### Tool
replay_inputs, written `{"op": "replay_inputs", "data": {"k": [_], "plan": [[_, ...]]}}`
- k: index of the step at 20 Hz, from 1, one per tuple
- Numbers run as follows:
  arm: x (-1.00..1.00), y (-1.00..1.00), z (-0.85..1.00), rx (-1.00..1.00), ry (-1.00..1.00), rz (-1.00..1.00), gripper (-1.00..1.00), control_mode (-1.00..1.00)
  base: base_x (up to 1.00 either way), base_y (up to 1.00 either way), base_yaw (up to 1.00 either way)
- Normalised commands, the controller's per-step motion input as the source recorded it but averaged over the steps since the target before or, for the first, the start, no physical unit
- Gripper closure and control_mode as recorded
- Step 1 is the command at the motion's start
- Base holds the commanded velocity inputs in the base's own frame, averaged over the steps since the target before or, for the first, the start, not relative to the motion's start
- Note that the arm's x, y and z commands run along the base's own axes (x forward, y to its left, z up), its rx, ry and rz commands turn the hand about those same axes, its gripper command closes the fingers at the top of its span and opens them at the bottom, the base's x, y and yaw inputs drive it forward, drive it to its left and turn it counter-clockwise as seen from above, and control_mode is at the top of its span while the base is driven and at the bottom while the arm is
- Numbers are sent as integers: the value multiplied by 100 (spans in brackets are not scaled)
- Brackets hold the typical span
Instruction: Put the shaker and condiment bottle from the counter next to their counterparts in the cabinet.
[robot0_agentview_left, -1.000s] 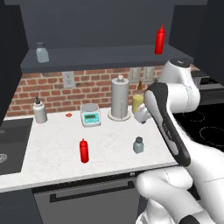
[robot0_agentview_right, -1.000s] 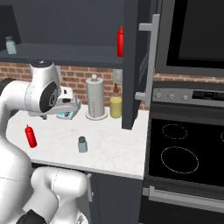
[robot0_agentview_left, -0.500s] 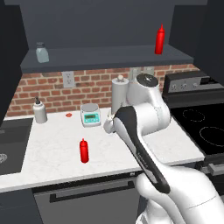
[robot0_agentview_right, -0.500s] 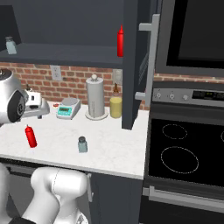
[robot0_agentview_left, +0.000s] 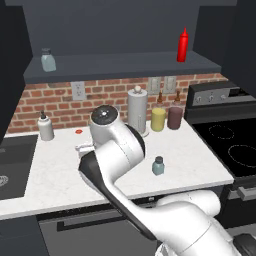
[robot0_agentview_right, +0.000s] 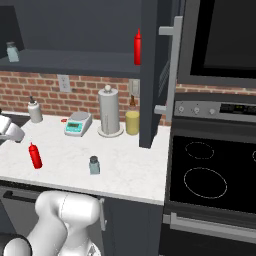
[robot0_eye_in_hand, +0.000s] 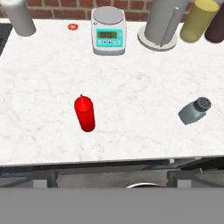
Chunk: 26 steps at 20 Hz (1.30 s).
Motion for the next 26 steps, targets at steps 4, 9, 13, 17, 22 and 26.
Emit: {"op": "replay_inputs", "data": {"k": [4,9,13,17,22,26], "plan": [[8,54,-28,0,-2,-28,-100,-100,0,0,0],[5,11,-34,0,-6,-14,-100,-100,0,0,0],[3,3,-37,0,-8,-9,-100,-100,0,0,0],[0,-2,-24,0,-7,-1,-100,-100,0,0,0],[0,-3,-7,0,-2,0,-100,-100,0,0,0],[0,-2,0,0,0,0,-100,-100,0,0,0]]}}
